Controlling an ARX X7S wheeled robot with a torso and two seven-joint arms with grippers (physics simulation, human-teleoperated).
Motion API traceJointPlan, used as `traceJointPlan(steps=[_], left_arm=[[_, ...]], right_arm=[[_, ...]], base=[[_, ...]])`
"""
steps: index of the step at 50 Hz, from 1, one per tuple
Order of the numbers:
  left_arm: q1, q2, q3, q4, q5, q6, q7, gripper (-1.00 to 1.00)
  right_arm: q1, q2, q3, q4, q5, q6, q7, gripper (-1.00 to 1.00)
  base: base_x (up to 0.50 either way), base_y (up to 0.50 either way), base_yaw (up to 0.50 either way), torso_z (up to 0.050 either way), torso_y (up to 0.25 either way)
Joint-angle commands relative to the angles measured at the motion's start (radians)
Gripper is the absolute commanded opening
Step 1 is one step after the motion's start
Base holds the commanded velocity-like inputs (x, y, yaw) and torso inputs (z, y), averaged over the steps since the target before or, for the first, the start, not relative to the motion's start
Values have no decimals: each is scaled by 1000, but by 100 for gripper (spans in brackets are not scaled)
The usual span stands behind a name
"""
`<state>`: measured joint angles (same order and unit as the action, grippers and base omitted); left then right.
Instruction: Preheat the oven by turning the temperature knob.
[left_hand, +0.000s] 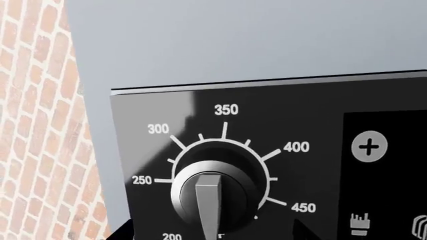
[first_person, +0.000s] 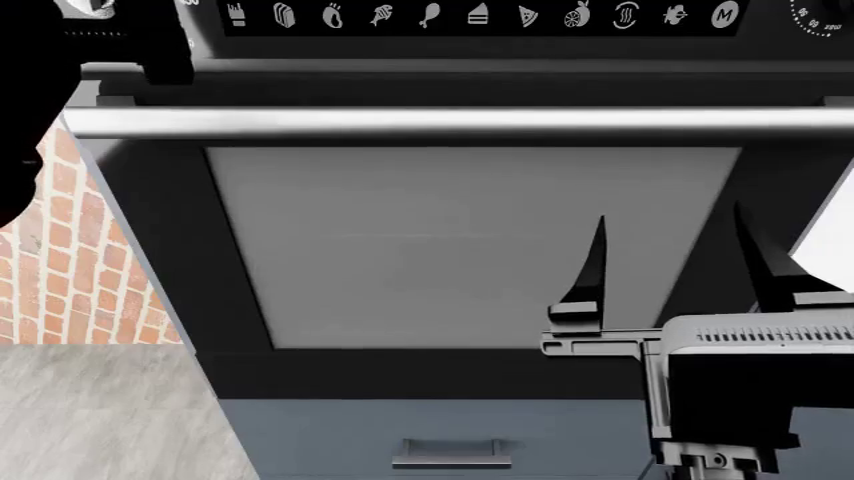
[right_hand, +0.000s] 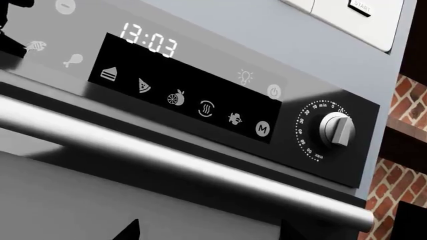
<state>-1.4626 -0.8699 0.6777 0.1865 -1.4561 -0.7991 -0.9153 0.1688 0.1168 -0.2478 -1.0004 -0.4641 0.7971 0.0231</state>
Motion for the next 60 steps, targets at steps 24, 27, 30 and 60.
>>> traceJointPlan(steps=[24, 27, 30, 60], left_arm=[[12, 17, 19, -41, 47, 10, 29, 100], [10, 18, 19, -45, 49, 10, 32, 100], [9, 19, 20, -47, 52, 10, 34, 100], [18, 13, 27, -30, 82, 19, 45, -100]], right_arm=[[0, 7, -1, 5, 12, -1, 11, 100], [1, 7, 0, 4, 13, 0, 11, 100], [1, 8, 0, 6, 15, 0, 13, 100], [-3, 15, -9, 2, 15, 3, 19, 100]], base=[[0, 0, 0, 0, 0], [0, 0, 0, 0, 0], [0, 0, 0, 0, 0], [0, 0, 0, 0, 0]])
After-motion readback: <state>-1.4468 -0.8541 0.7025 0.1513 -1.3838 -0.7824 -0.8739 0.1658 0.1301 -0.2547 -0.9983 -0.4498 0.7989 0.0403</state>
